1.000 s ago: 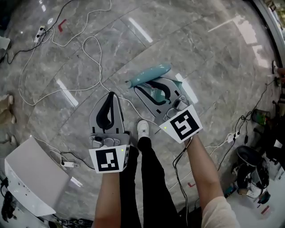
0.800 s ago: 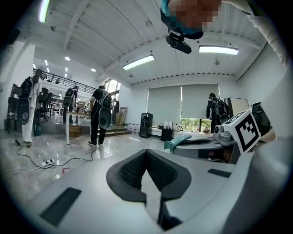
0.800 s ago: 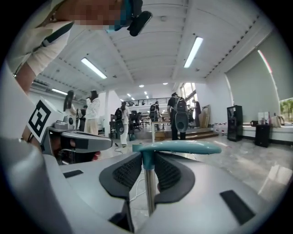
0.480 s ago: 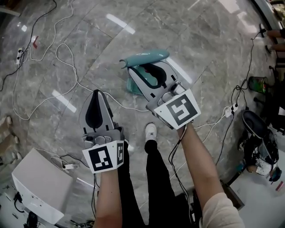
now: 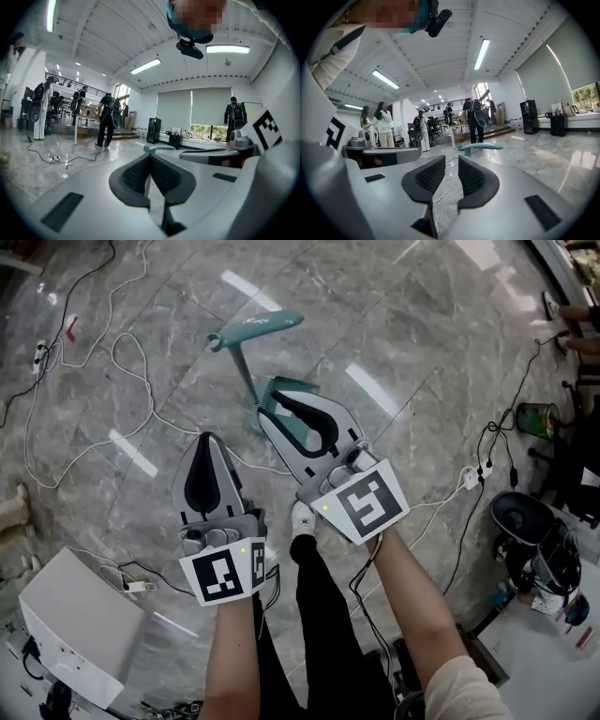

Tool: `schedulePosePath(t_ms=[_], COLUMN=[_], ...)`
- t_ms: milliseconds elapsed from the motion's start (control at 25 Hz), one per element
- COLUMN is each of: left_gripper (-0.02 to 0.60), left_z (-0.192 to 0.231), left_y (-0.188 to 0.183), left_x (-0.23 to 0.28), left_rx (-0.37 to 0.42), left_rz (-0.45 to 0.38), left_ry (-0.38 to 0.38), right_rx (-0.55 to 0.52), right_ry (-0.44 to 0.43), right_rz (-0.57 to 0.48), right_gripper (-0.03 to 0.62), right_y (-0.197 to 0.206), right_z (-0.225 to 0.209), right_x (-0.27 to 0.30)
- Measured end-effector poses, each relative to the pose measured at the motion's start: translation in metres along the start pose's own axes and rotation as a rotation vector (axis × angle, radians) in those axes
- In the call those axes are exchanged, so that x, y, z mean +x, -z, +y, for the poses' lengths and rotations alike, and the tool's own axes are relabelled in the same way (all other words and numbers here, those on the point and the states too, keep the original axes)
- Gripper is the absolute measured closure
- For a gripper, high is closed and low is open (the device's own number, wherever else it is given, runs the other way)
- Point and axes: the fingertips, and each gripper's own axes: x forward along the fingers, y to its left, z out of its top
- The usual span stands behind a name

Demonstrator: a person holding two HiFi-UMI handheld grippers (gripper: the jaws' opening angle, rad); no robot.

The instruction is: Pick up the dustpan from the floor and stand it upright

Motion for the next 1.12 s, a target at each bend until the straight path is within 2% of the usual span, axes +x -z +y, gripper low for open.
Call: schedulePosePath(t_ms=[120,200,240,320,440,560,680,800,1000,1120], left_gripper=[0.574,0.574,0.574,0.574,0.574,0.574,0.574,0.574,0.574,0.574], left_z=[0.001,-0.002,-0.004,-0.011,-0.031,-0.064,-0.094,-0.103,-0.072,-0.044], left_y=[-0.032,-0.069,-0.092,-0.145,-0.225,-0.278,-0.315,-0.338,-0.374,-0.393], left_x=[-0.011,-0.02,-0.025,-0.041,-0.091,-0.157,-0.204,-0.234,-0.26,-0.287], left_rx=[0.028,0.049,0.06,0.081,0.094,0.137,0.138,0.142,0.121,0.209], left_rz=[-0.017,-0.041,-0.055,-0.078,-0.084,-0.053,-0.069,-0.072,-0.104,-0.121], left_ry=[-0.007,-0.002,0.004,0.019,0.051,0.099,0.159,0.223,0.276,0.323], right_rx=[0.012,0.0,0.001,0.015,0.022,-0.015,-0.045,-0.056,-0.086,-0.088], right_ry=[0.037,0.068,0.077,0.093,0.149,0.176,0.199,0.232,0.296,0.349], right_rz=[0.07,0.088,0.094,0.084,0.031,-0.006,-0.019,-0.028,-0.061,-0.093], right_gripper=[0.507,0.576,0.576,0.577,0.577,0.577,0.577,0.577,0.577,0.577], right_y=[-0.008,-0.033,-0.051,-0.099,-0.186,-0.255,-0.304,-0.334,-0.367,-0.373], right_z=[0.011,0.018,0.021,0.032,0.058,0.097,0.122,0.153,0.208,0.244], right_x=[-0.029,-0.039,-0.043,-0.055,-0.091,-0.14,-0.172,-0.191,-0.194,-0.186])
